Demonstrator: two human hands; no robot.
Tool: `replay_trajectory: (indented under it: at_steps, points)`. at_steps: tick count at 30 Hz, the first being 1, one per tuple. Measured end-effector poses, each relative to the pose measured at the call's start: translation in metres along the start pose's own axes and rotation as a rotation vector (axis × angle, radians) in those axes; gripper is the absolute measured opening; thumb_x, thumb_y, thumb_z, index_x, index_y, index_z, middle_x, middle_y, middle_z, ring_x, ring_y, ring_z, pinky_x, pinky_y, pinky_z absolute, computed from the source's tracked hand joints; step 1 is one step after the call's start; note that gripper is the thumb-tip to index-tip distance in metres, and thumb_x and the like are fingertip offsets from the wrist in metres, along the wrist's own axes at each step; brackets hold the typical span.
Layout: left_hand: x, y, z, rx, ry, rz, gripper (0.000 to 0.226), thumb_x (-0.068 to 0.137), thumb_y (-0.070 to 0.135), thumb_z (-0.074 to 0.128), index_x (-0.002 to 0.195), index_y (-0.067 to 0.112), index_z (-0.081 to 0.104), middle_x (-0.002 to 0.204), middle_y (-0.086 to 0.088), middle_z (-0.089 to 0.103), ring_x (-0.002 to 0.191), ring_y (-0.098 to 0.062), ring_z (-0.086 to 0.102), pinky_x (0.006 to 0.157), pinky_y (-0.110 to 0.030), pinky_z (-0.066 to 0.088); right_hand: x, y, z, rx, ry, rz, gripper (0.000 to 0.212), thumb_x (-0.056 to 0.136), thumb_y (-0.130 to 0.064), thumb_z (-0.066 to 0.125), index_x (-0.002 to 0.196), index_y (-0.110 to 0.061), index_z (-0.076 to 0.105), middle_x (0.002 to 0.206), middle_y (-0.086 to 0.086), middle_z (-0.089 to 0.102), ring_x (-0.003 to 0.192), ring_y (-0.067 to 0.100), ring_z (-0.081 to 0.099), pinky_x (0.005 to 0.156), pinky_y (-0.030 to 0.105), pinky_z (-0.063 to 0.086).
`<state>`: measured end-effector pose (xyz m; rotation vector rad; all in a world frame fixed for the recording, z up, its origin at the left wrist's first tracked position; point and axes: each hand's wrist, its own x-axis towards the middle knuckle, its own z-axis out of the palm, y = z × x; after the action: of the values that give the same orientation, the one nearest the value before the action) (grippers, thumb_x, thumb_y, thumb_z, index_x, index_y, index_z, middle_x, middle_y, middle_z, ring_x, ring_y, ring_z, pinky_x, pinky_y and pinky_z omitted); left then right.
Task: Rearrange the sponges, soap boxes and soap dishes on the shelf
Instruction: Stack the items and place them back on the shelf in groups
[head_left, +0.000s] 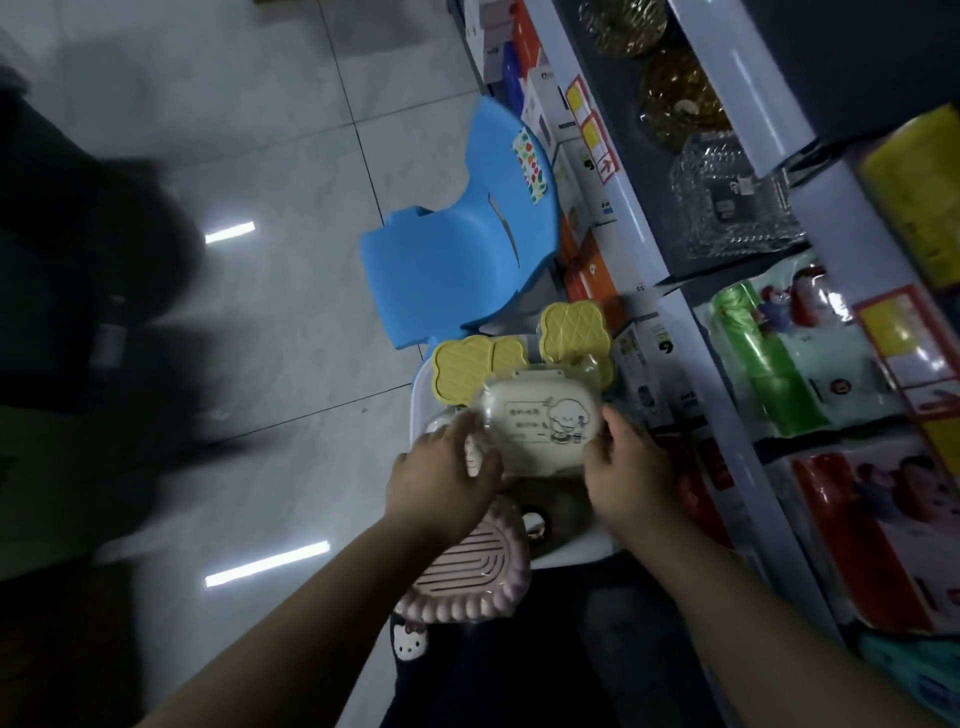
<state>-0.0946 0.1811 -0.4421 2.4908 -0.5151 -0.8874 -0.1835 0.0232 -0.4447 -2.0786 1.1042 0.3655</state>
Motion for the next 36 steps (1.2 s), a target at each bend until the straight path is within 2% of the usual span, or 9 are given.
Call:
replay_trajectory:
  at_steps: [4,9,15,18,21,24,28,31,36]
  points:
    - [0.010,0.028,0.023,0.114,-0.121,0.011,0.046,0.090,0.047,0.044,0.132,0.026,0.045,0.124,-0.004,0.062,0.114,-0.026,0.055,0.096,-0.039,0.043,0.004,0.025,-0.025,-0.030,0.003,0.042,0.041,0.099,-0.022,0.037,0.138,-0.011,0.041,0.134,0.016,0.052,0.121,0.031,0.049,0.090,0.031,0.039]
    - [0.029,0.038,0.049,0.233,-0.244,0.014,0.043,0.089,0.051,0.041,0.124,0.026,0.048,0.113,-0.003,0.062,0.113,-0.024,0.053,0.098,-0.043,0.038,0.017,0.052,-0.029,-0.064,-0.015,0.113,0.033,0.098,-0.028,0.037,0.127,-0.016,0.049,0.127,0.013,0.055,0.115,0.030,0.051,0.093,0.038,0.042]
    - [0.038,0.037,0.055,0.363,-0.284,0.040,0.048,0.091,0.050,0.043,0.133,0.028,0.040,0.133,-0.002,0.053,0.129,-0.023,0.040,0.106,-0.045,0.029,0.030,0.065,-0.018,-0.040,-0.050,0.135,0.026,0.095,-0.033,0.042,0.118,-0.022,0.050,0.115,0.009,0.057,0.106,0.028,0.054,0.089,0.043,0.049]
    - [0.036,0.039,0.052,0.395,-0.287,0.049,0.049,0.092,0.053,0.042,0.134,0.027,0.040,0.137,-0.001,0.051,0.132,-0.023,0.037,0.107,-0.044,0.028,0.031,0.065,-0.018,-0.057,-0.042,0.159,0.034,0.093,-0.035,0.042,0.124,-0.023,0.044,0.122,0.014,0.053,0.110,0.030,0.052,0.092,0.047,0.047]
    - [0.031,0.038,0.043,0.378,-0.207,0.039,0.046,0.093,0.051,0.041,0.131,0.026,0.044,0.135,0.000,0.052,0.128,-0.022,0.041,0.104,-0.041,0.032,0.028,0.059,-0.020,-0.092,-0.018,0.154,0.050,0.093,-0.034,0.045,0.140,-0.022,0.031,0.141,0.016,0.040,0.126,0.033,0.043,0.102,0.049,0.040]
    - [0.027,0.025,0.025,0.329,-0.101,0.007,0.043,0.095,0.046,0.040,0.133,0.027,0.044,0.137,0.002,0.053,0.126,-0.021,0.045,0.103,-0.039,0.035,0.019,0.044,-0.023,-0.145,0.081,-0.040,0.051,0.092,-0.026,0.049,0.139,-0.014,0.035,0.144,0.013,0.034,0.128,0.031,0.038,0.102,0.042,0.036]
    - [0.023,-0.004,0.001,0.345,-0.034,-0.063,0.042,0.096,0.042,0.041,0.135,0.026,0.045,0.135,0.002,0.055,0.122,-0.020,0.050,0.098,-0.038,0.041,0.011,0.016,-0.010,-0.308,0.061,-0.409,0.042,0.081,-0.027,0.048,0.121,-0.014,0.054,0.128,0.011,0.052,0.115,0.033,0.049,0.094,0.044,0.044]
    - [0.026,-0.029,-0.010,0.433,-0.082,-0.127,0.041,0.096,0.039,0.041,0.134,0.025,0.047,0.131,0.001,0.057,0.120,-0.022,0.050,0.096,-0.038,0.041,0.012,-0.001,0.007,-0.590,-0.036,-0.620,0.042,0.065,-0.023,0.069,0.106,-0.015,0.064,0.111,0.007,0.064,0.102,0.031,0.061,0.078,0.040,0.052]
    - [0.040,-0.055,-0.008,0.441,-0.219,-0.249,0.042,0.096,0.041,0.040,0.133,0.024,0.048,0.126,0.000,0.060,0.117,-0.023,0.053,0.095,-0.037,0.042,0.031,-0.022,0.036,-0.917,-0.178,-0.755,0.053,0.055,-0.015,0.075,0.106,-0.007,0.064,0.104,0.013,0.065,0.105,0.034,0.058,0.095,0.045,0.045]
